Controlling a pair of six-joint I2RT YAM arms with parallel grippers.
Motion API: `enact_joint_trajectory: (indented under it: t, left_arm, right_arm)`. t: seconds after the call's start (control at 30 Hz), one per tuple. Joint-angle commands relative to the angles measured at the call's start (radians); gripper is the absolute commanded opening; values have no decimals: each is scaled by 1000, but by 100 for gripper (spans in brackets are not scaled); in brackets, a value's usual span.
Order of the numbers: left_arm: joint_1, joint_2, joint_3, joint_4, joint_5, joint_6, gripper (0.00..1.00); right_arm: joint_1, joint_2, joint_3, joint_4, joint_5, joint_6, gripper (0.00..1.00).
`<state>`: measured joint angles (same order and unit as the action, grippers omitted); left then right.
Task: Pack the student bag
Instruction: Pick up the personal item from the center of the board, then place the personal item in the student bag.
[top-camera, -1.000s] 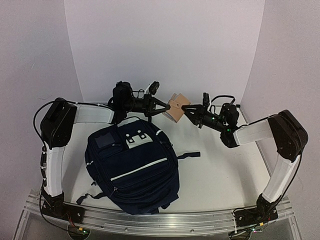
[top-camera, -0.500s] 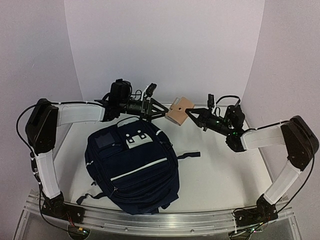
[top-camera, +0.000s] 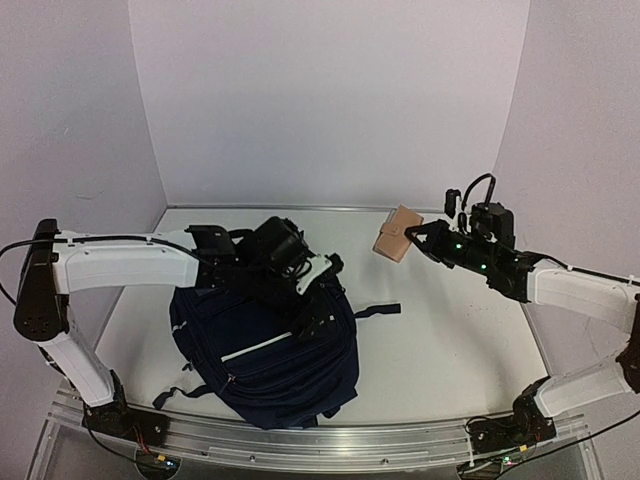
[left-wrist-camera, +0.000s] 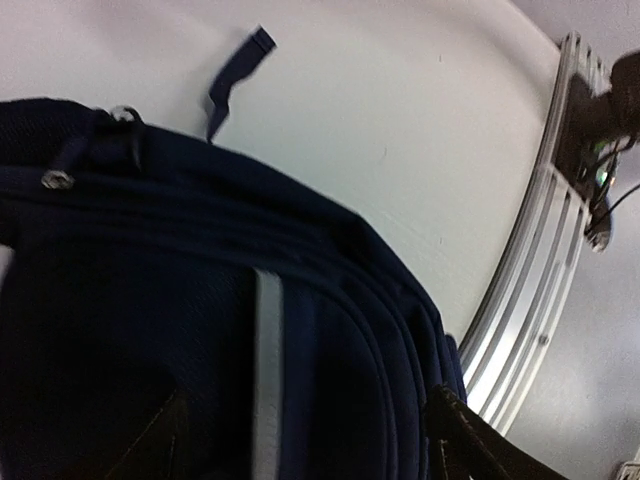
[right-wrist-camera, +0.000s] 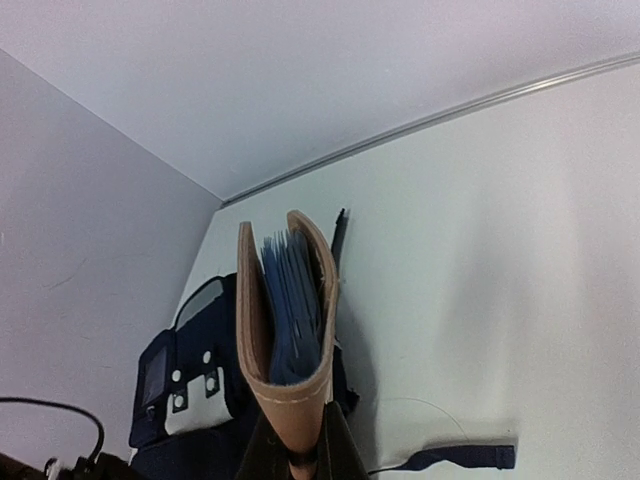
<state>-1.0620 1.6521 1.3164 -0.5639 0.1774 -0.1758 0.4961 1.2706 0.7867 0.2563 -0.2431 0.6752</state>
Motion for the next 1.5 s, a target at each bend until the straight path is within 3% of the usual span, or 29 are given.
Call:
enact_joint_trajectory:
  t: [0.0, 0.13, 0.37, 0.43, 0.6, 0.7, 1.1, 1.47]
  left_arm:
    - [-107, -49, -11, -106, -190, 46, 83]
    - [-181, -13, -11, -181, -295, 19, 83]
    - [-197, 29, 16, -296, -563, -48, 70]
    - [-197, 42, 38, -328, -606, -56, 59]
    - [-193, 28, 59, -320, -638, -59, 12]
    - [-162, 31, 87, -290, -616, -63, 1]
    - [134, 40, 191, 15, -319, -103, 0]
    - [164, -30, 156, 83, -134, -100, 0]
  right_arm:
    - [6, -37, -13, -49, 47, -31, 0]
    - [6, -60, -38, -48, 44, -26, 0]
    - [6, -125, -75, -49, 36, -18, 0]
    - [6, -142, -80, -53, 31, -18, 0]
    - [6, -170, -83, -69, 10, -20, 0]
    - [7, -168, -75, -83, -35, -15, 0]
    - [13, -104, -46, -128, -311, 101, 0]
    - [112, -5, 57, -29, -413, 332, 0]
